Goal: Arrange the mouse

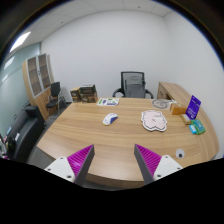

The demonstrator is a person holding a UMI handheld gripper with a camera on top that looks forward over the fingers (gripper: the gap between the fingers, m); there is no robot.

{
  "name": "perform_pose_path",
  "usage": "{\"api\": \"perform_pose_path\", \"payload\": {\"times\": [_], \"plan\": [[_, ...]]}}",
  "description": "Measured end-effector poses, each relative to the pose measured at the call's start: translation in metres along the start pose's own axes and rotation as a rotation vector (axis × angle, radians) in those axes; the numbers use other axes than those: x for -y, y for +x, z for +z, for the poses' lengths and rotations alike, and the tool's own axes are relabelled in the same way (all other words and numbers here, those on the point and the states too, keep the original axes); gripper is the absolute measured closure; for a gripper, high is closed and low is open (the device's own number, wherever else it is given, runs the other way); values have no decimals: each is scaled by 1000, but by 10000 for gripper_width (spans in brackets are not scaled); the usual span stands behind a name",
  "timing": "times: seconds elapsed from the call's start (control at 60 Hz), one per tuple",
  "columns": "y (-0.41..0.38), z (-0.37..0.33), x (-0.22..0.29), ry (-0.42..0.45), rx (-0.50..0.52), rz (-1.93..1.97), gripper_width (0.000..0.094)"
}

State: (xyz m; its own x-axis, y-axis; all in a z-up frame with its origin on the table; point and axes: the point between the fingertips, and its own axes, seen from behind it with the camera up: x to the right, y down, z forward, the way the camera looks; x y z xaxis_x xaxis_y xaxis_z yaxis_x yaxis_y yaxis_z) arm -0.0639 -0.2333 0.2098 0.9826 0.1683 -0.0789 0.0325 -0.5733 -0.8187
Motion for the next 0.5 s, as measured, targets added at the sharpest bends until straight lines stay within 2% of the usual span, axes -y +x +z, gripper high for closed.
{"api": "perform_pose_path", "payload": {"times": [0.1,0.2,0.5], "plan": [[-17,13,4,9,8,37,104],[3,10,13,52,-29,29,108],[75,17,10,63,-63,8,99]]}}
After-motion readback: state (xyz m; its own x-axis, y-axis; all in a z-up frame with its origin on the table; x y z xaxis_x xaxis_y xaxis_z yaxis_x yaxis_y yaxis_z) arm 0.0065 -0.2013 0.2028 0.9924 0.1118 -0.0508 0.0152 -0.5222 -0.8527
